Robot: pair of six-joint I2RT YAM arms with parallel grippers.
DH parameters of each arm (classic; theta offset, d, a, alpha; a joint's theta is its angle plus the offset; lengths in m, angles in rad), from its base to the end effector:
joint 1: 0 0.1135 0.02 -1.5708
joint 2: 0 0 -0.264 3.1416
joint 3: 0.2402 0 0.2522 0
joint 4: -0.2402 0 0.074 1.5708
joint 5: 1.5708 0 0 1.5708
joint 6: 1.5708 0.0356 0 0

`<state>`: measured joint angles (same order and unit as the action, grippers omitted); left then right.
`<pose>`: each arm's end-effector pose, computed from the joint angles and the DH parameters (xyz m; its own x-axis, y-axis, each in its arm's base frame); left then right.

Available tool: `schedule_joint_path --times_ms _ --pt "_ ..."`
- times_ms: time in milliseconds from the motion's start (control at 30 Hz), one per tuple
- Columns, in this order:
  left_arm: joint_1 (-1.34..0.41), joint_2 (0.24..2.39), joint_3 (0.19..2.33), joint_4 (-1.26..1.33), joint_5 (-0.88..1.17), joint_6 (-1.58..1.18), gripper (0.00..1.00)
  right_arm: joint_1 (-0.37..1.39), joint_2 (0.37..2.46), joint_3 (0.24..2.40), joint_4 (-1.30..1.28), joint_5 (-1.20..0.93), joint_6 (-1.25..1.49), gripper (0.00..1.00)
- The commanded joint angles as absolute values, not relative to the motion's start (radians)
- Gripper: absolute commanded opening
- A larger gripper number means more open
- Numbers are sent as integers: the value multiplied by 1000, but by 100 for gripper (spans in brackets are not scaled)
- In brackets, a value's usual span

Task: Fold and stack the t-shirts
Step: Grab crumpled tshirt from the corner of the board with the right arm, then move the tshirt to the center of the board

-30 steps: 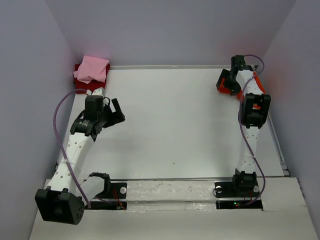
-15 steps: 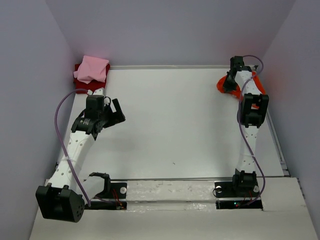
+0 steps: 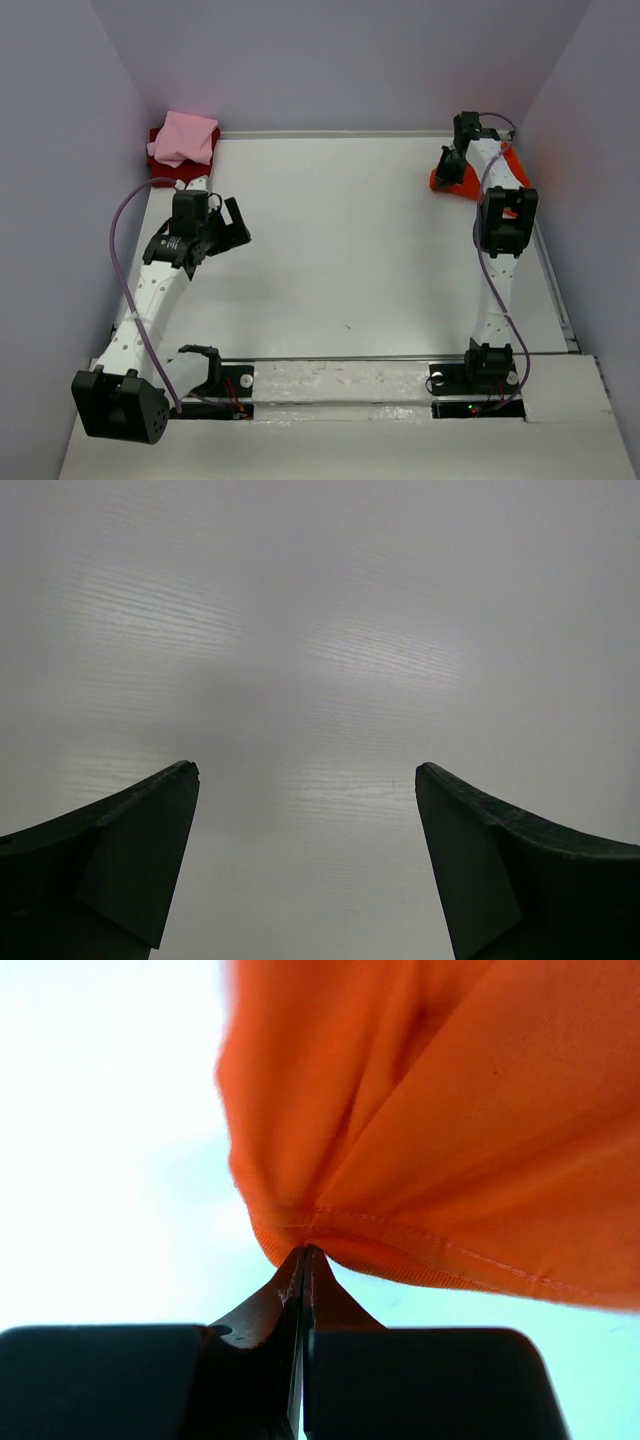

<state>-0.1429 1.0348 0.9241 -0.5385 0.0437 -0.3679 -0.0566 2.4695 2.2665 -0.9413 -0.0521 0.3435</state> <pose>0.2201 -0.0332 0.3068 -0.6219 -0.2735 -0.7338 -0.0503 0.9490 -0.3111 0.5232 -0.0278 0.1875 -0.8441 0.3847 -0.3736 0.3391 0.9226 0.1840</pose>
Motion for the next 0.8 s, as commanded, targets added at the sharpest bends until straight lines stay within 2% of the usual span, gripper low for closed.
schedule_joint_path --times_ms 0,100,167,200,300,400,433,600,767 --pt "-146 1011 930 -526 41 -360 99 81 2295 2209 -1132 -302 301 0" --pt "-146 996 927 -522 48 -359 99 208 2153 2070 -1175 -376 296 0" --pt "-146 980 923 -515 52 -360 99 355 2056 1970 -1206 -445 348 0" --pt "-146 980 923 -515 52 -359 99 356 2022 1970 -1204 -445 348 0" --pt "-146 968 920 -508 60 -359 99 509 1915 1919 -1226 -515 428 0" --pt "-146 962 920 -508 64 -359 99 590 1859 1968 -1273 -577 480 0" --pt "-146 951 920 -506 66 -357 99 591 1789 2008 -1281 -589 512 0" --pt "-146 936 917 -505 74 -359 99 591 1752 2251 -1423 -549 555 0" --pt "-146 930 919 -508 75 -357 99 591 1692 2365 -1466 -506 574 0"
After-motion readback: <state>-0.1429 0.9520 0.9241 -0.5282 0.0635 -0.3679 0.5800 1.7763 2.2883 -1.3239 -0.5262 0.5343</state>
